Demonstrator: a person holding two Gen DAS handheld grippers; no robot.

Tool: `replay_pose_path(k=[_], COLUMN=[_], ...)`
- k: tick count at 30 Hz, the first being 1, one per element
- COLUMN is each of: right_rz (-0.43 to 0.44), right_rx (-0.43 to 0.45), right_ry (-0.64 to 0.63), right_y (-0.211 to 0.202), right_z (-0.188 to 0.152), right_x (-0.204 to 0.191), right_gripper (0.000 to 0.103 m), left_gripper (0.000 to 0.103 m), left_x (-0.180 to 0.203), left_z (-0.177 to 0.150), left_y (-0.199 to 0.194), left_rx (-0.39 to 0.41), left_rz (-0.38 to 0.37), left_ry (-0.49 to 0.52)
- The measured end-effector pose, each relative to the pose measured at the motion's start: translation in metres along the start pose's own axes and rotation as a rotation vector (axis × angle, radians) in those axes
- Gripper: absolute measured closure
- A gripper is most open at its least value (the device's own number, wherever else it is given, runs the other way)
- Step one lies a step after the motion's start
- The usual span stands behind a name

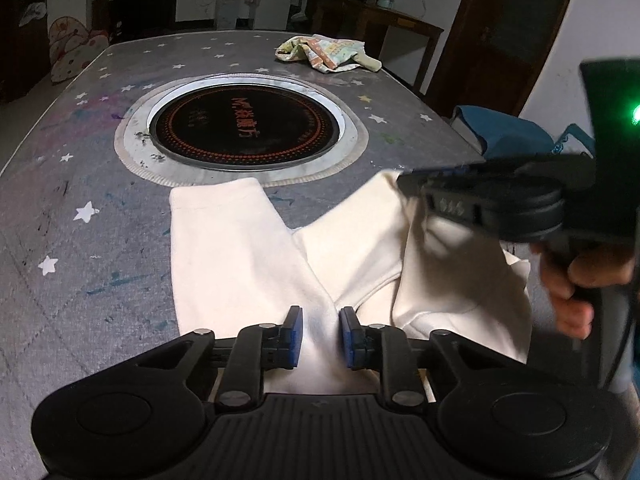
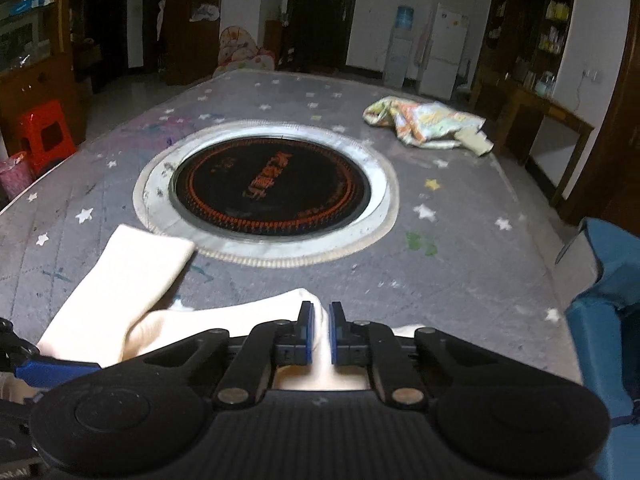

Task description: Fold clothes

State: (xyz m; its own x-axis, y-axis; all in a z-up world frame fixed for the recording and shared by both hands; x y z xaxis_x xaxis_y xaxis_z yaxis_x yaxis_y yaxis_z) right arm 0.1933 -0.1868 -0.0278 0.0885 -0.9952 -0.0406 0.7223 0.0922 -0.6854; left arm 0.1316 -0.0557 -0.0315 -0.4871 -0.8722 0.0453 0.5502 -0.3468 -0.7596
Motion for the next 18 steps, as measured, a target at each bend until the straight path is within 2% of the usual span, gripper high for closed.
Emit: replay_pose_path(k=[1,4,14,18], right_rz=[-0.006,-0.025,-0.077,-0.12], right_rx=[0.011,0.048,0.195,0.272], right_ry=[-0.006,-0.032,-0.061,-0.074], right_y=[-0.003,-0.014,-0.051,-0.064], right_z=[0.002,0.011,0.06,0.084], right_x=[0.0,-0.001,-0.001,0.0], right_gripper=[0.097,0.097,0.098,0.098], left_gripper=[0.089,0.096,0.098,0.098], left_x=[-0.001,-0.004,-0.041,-0.066], left_z=[0.0,0.0,0.017,0.035], left_y=[0.0,-0.004,-0.033,-0.051], left_rx=[0.002,0.014,0.102,0.159], left_rz=[-0.003,-0.004,0.043,0.091], left_ry=[-0.003,-0.007,-0.071,-0.104])
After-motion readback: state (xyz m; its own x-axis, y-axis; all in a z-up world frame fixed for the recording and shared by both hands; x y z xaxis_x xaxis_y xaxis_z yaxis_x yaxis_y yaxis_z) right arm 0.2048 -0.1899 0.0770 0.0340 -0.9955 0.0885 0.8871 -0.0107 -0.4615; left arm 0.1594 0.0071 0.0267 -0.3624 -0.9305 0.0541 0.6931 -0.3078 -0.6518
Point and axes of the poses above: each gripper's, at about its wrist camera, not at the fingertips, and y roughly the way its jaws point, x to its right, z to its top, the point moved 5 cm from there along y, roughly the way its jaws point, and after that the axes turned 13 degrees about y, right-handed, at the moved point
